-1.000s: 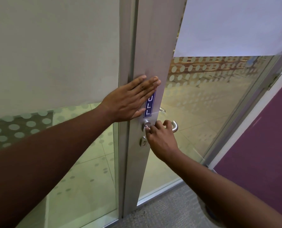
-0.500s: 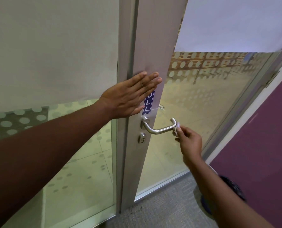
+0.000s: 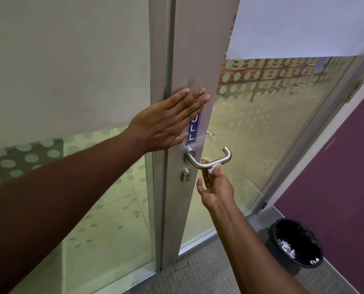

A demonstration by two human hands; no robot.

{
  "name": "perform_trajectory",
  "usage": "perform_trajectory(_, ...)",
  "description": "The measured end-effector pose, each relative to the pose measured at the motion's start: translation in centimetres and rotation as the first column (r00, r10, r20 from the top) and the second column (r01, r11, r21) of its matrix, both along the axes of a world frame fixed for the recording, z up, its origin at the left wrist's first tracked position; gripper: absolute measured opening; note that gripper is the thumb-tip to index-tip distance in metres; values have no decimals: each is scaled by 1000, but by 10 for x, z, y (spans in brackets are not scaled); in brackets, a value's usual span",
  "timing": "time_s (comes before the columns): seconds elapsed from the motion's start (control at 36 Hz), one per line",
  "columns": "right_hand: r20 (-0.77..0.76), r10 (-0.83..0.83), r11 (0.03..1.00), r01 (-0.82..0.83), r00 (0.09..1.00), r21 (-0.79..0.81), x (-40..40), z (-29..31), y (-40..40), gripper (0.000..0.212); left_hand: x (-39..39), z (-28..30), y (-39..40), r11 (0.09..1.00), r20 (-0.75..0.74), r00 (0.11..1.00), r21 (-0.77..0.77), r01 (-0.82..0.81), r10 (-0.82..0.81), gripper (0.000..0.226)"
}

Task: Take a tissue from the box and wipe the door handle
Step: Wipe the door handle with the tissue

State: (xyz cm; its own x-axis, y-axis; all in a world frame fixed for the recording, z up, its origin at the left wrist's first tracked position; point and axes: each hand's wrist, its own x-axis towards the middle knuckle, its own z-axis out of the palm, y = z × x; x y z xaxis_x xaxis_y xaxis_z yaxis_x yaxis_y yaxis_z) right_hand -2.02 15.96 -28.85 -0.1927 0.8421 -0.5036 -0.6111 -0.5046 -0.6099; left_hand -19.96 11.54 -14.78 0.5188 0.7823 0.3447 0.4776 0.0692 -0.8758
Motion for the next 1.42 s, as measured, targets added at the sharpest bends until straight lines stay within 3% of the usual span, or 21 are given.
perform_trajectory(0.36, -25, -38, 999, 39, 999, 27, -19, -6, -17, 22, 1, 0, 0, 1000, -17, 1000, 9, -5, 5, 74)
perform_trajectory(0.58, -314, 39, 998, -25, 949, 49, -18, -7, -7, 30, 2, 0, -1, 1000, -16, 1000, 4, -2, 3, 73)
perform_trajectory(0.94, -398, 170, 981, -116, 902, 156, -9, -22, 7, 24, 1, 1, 0, 1000, 4, 1000, 3, 18, -18, 74)
perform_trajectory(1.19, -339, 119, 988, -75, 933, 137, -15, -22, -6, 22, 2, 1, -1, 1000, -3, 1000, 12, 9, -9, 74)
perform_trajectory(1.33, -105, 50, 995, -41, 993, 87, -12, -21, -14, 27, 2, 0, -1, 1000, 2, 1000, 8, 6, -6, 74)
perform_trajectory(1.42, 58, -17, 996, 12, 998, 87, -6, -26, -18, 19, 1, 0, 0, 1000, 2, 1000, 1, -4, 4, 74)
